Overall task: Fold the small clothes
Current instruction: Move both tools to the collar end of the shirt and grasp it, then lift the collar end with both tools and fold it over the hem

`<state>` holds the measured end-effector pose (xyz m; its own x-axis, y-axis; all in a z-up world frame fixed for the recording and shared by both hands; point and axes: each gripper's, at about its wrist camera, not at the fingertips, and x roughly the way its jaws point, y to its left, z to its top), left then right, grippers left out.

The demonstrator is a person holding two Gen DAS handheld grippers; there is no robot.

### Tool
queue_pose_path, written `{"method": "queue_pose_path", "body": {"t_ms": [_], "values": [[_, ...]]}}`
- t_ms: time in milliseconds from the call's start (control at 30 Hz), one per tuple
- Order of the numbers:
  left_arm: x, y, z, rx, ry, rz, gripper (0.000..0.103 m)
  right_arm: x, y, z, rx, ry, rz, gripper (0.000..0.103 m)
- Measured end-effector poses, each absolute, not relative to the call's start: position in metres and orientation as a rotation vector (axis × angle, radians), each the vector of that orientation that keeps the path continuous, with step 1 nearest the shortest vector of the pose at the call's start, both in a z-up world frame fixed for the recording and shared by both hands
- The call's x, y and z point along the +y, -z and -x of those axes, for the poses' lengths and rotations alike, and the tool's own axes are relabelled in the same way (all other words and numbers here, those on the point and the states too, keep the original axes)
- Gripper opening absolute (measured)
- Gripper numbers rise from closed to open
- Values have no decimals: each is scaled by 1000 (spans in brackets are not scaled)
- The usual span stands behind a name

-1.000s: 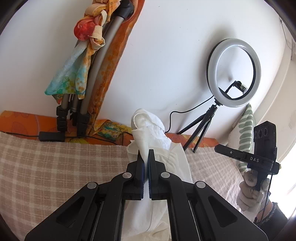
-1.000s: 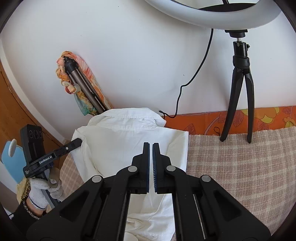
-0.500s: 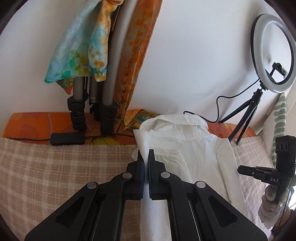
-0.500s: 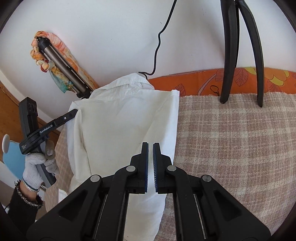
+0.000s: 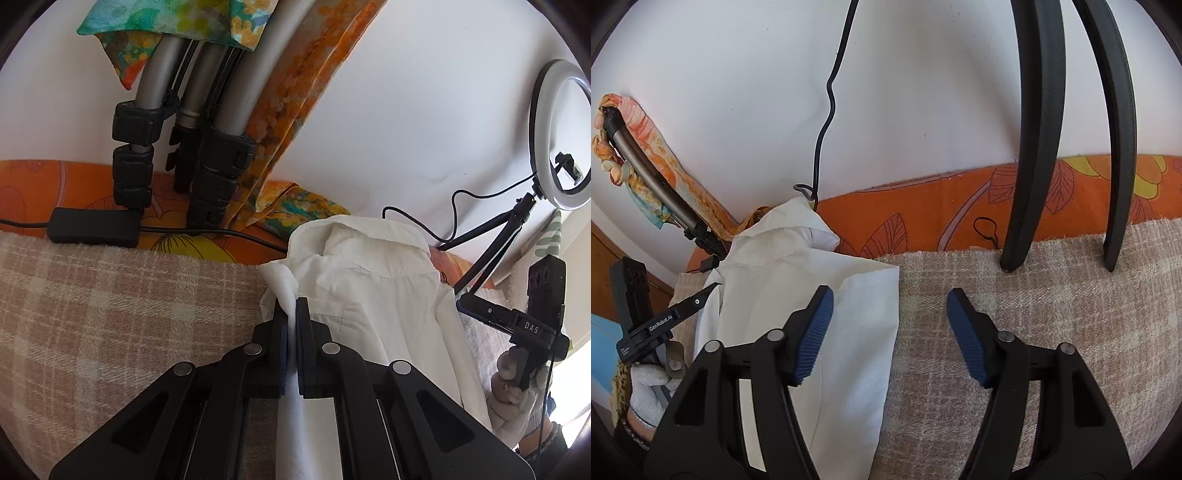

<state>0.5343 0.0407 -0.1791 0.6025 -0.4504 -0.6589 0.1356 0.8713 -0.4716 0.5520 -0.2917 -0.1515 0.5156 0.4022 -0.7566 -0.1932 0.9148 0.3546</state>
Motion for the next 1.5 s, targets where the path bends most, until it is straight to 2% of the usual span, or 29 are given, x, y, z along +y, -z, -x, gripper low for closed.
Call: {"method": "queue_pose_path", "body": {"t_ms": [100, 133, 167, 200, 233, 300, 333, 433, 667, 1033, 1267, 1500], "values": [[40, 179, -538, 876, 344, 407, 10, -283, 154, -558, 987, -380, -212, 72], [39, 178, -539, 874, 349, 412, 12, -281, 155, -559, 988, -385, -204, 66], [38, 178, -540, 872, 350, 409, 12, -278, 154, -559, 983, -397, -204, 51], [35, 178, -543, 873, 349, 406, 12, -278, 155, -560, 988, -427, -220, 40], [34, 178, -545, 874, 351, 406, 12, -277, 157, -561, 1002, -447, -238, 23], [32, 177, -549, 877, 346, 404, 12, -274, 159, -560, 1003, -447, -234, 14], [33, 177, -549, 873, 343, 409, 6, -273, 156, -558, 988, -450, -233, 10], [35, 171, -542, 843, 342, 403, 2, -280, 145, -549, 945, -427, -231, 7], [43, 126, -510, 766, 389, 369, 2, -278, 91, -525, 859, -437, -209, 5], [29, 37, -399, 613, 468, 219, 2, -277, 0, -419, 748, -441, -115, 5], [19, 34, -325, 597, 474, 147, 2, -305, -12, -338, 743, -426, -142, 5], [14, 58, -262, 584, 463, 86, 2, -313, 10, -254, 749, -418, -134, 5]]}}
